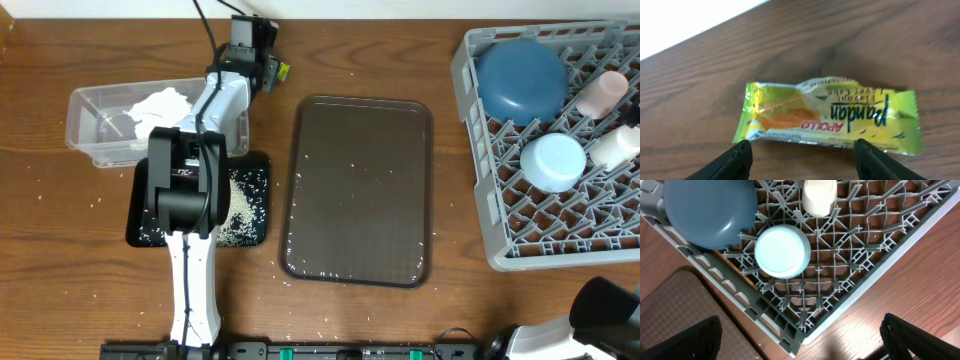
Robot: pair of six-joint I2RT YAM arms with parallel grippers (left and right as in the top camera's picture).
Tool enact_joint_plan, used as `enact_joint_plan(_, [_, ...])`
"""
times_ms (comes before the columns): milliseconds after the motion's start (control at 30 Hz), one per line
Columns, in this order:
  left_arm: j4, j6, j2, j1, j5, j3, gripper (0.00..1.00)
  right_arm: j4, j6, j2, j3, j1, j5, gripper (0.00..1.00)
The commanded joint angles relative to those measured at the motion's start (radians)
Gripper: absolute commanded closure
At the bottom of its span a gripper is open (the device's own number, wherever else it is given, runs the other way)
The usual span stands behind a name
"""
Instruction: Sort waste into correct bins and load items into the dishwasher rack
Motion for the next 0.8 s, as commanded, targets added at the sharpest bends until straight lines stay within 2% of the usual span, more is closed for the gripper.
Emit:
enact_joint_plan(0, [0.005, -0.018, 0.024, -0.027, 0.045, 0.005, 0.28, -0.001, -0.008, 0.006, -0.002, -0.005, 0.007, 0.01])
enact_joint_plan(233, [0.079, -0.126, 0.023, -0.089, 0.063, 0.005, 0.24, -0.001, -0.008, 0.006, -0.002, -0.005, 0.007, 0.01])
enact_joint_plan(400, [0.09, -0.159, 0.024, -0.099, 0.062, 0.005, 0.24, -0.001, -0.008, 0.006, -0.002, -0.005, 0.007, 0.01])
enact_joint_plan(767, [0.13, -0.383, 0.063, -0.073, 0.062, 0.005, 0.24, -0.001, -0.008, 0.006, -0.002, -0.005, 0.007, 0.01])
